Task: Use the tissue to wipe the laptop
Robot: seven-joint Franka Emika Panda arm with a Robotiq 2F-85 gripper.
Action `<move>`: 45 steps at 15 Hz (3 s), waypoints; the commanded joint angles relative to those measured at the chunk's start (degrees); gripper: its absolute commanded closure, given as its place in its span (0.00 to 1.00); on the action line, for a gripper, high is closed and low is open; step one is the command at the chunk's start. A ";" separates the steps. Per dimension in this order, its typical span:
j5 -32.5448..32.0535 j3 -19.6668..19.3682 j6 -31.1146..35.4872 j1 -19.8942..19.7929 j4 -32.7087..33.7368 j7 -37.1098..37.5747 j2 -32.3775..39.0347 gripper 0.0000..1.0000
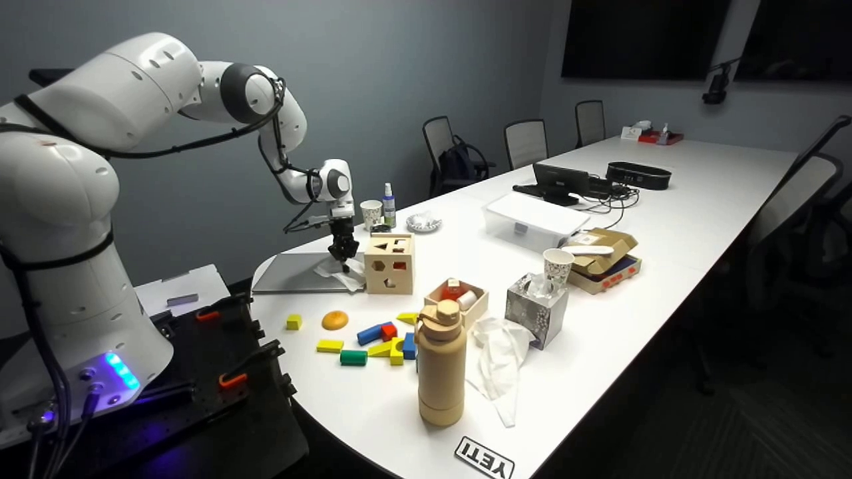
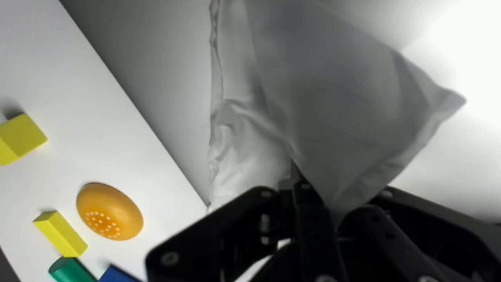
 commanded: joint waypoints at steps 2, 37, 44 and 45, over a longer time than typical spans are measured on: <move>2.00 3.30 9.26 -1.17 4.42 -7.07 6.30 1.00; 13.37 -5.85 12.04 5.03 -40.62 -9.70 -33.90 1.00; -15.73 -11.85 2.03 0.55 -46.62 15.08 -49.68 1.00; -18.99 -11.14 -0.21 -1.67 -46.20 17.79 -50.58 1.00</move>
